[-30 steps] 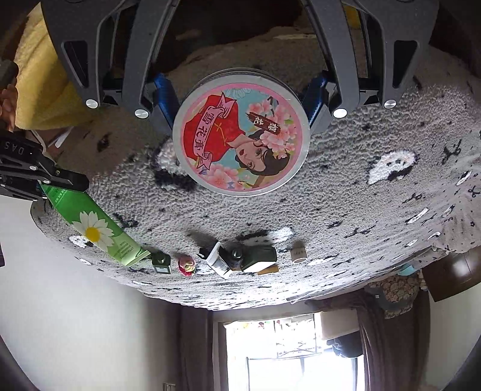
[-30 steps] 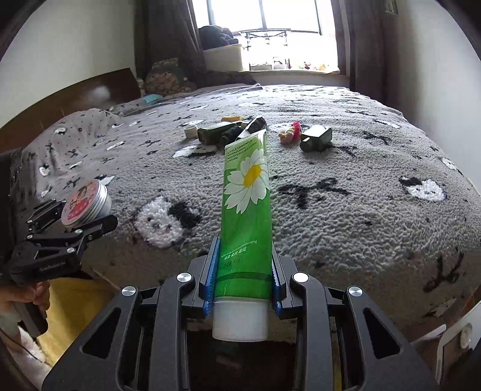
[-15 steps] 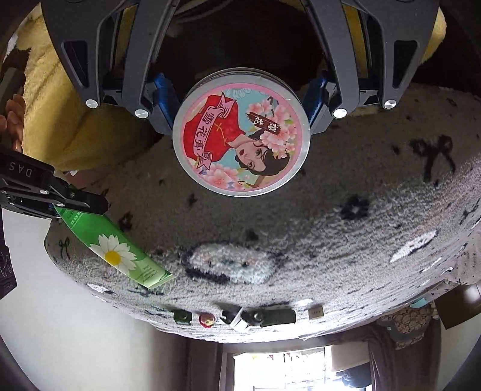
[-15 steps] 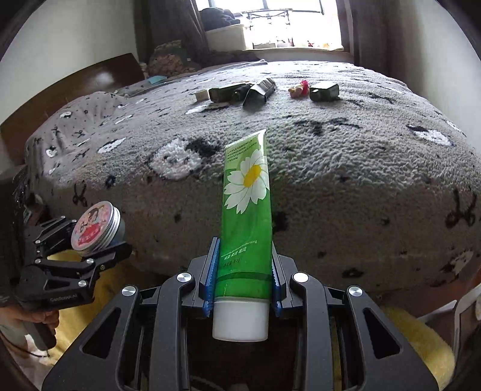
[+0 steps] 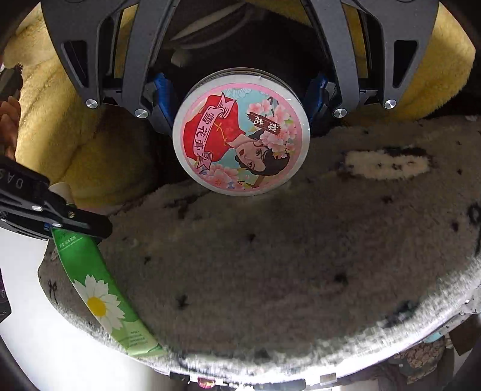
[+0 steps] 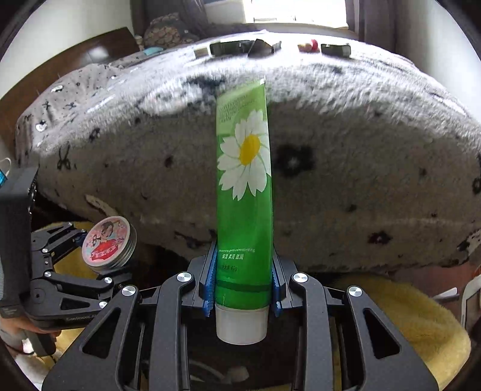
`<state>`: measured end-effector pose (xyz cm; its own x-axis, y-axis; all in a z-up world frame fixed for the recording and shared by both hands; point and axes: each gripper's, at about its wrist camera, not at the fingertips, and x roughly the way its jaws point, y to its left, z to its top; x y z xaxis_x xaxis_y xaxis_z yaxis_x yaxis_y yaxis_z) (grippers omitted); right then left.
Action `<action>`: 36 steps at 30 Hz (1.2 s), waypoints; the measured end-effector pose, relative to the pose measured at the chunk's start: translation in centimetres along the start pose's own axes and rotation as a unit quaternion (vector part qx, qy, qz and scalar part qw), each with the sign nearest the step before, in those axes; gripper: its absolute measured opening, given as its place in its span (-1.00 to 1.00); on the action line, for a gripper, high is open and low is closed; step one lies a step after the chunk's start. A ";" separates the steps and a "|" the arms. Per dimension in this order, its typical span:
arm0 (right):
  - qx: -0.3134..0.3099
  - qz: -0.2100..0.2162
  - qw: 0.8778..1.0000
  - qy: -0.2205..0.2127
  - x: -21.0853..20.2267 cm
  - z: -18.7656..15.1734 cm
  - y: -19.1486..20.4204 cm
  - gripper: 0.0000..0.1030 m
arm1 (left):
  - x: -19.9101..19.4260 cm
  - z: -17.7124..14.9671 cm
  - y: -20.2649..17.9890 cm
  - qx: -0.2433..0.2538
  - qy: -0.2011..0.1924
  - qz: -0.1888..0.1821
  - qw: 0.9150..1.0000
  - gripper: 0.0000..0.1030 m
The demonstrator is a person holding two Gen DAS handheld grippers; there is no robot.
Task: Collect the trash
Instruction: 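Carry the tube and tin down to the bin and open both tools, then raise both tools back over the bed toward the remaining items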
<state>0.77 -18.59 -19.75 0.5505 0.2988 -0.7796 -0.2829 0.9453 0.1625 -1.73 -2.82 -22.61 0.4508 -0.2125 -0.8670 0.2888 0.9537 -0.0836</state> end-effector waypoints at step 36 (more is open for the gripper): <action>0.017 -0.004 0.998 0.061 3.1 -0.9 0.2 0.35 | 4.1 -1.9 0.6 -0.005 0.070 -0.016 0.997 0.74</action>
<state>1.68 -17.57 -22.64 0.4529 0.2755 -0.8479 -0.2517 0.9519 0.1748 -1.31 -2.75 -27.08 0.3185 -0.2116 -0.9240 0.2929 0.9490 -0.1164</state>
